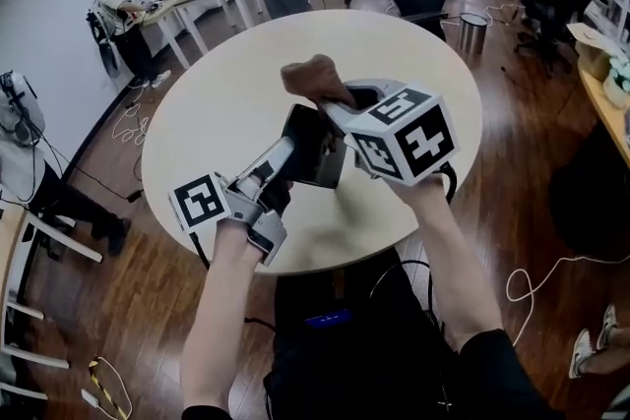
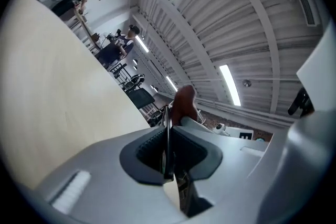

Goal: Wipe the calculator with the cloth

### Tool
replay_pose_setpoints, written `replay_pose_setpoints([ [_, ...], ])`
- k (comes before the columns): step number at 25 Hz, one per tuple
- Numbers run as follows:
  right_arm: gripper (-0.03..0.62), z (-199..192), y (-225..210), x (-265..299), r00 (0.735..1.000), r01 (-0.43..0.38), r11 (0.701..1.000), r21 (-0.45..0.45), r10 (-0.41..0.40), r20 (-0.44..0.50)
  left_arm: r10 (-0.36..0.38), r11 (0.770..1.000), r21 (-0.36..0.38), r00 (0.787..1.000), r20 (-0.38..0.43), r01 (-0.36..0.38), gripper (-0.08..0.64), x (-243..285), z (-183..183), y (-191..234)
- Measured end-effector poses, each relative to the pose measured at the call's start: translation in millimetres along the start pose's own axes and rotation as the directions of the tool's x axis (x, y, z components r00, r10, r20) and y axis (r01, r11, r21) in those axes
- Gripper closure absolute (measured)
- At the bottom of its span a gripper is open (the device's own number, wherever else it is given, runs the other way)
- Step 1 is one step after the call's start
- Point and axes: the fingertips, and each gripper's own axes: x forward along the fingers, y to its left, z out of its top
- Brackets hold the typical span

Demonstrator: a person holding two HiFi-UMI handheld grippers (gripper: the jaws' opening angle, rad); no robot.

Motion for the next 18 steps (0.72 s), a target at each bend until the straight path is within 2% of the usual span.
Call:
replay_pose_setpoints([
  [1, 0.528, 1.5, 10.6, 1.8, 0.999, -0.038, 0.999, 0.026, 0.038, 0.014, -0.013, 0.999, -0.044, 1.0, 0.019, 0.014, 0.511, 0.7, 1.5, 0.6],
  [3, 0.528, -1.6, 32.8, 10.7, 0.996, -0.088, 0.996, 0.014, 0.088, -0.009, -0.028, 0.993, -0.114, 0.998, 0.05, 0.034, 0.511, 2.1, 2.3, 2.5],
  [6, 0.528, -18.6, 68.1, 10.8, 0.987, -0.145, 0.986, -0.078, 0.138, -0.087, -0.013, 0.982, -0.188, 0.997, 0.075, 0.027, 0.509, 1.5, -0.8, 10.4],
  [10, 0.528, -41.2, 116.8, -6.4, 0.953, -0.278, 0.948, -0.154, 0.251, -0.171, 0.005, 0.967, -0.252, 0.992, 0.125, 0.027, 0.509, -3.2, 2.4, 19.0],
  [12, 0.528, -36.1, 117.5, -8.4, 0.96, -0.259, 0.948, -0.185, 0.232, -0.156, 0.001, 0.96, -0.279, 0.988, 0.152, 0.042, 0.509, -4.9, 3.3, 20.9],
  [15, 0.528, -19.5, 94.7, -1.2, 0.99, -0.113, 0.948, -0.299, 0.082, -0.115, -0.012, 0.96, -0.274, 0.987, 0.162, 0.057, 0.509, -1.3, 1.6, 14.7],
  [16, 0.528, -19.4, 92.0, 1.1, 0.991, -0.096, 0.94, -0.326, 0.06, -0.119, -0.013, 0.962, -0.267, 0.986, 0.165, 0.057, 0.509, 0.8, 0.8, 12.1],
  [18, 0.528, -24.0, 97.4, 1.4, 0.988, -0.111, 0.935, -0.337, 0.069, -0.135, -0.008, 0.964, -0.259, 0.984, 0.179, 0.055, 0.511, 2.4, 1.2, 10.6],
])
